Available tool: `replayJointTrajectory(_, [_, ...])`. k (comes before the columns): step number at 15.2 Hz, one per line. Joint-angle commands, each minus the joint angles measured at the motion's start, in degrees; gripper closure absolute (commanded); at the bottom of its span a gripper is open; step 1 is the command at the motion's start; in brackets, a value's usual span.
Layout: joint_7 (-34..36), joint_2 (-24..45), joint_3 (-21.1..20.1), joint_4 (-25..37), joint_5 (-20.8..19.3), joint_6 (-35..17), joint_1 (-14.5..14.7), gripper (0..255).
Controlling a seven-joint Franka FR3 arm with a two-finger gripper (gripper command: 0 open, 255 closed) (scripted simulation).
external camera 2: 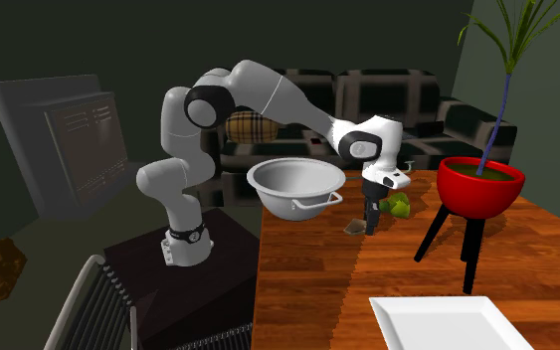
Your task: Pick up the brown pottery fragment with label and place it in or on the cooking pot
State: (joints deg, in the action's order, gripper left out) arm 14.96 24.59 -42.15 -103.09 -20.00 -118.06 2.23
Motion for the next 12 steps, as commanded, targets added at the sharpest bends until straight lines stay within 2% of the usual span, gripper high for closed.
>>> replayJointTrajectory(1, [0.0, 0.0, 0.0, 0.0, 0.0, 0.0, 0.0, 255])
replayJointTrajectory(8, [0.0, 0.0, 0.0, 0.0, 0.0, 0.0, 0.0, 255])
replayJointTrajectory(12, [-0.8, -1.4, -0.7, 1.3, 1.2, 2.4, -0.4, 255])
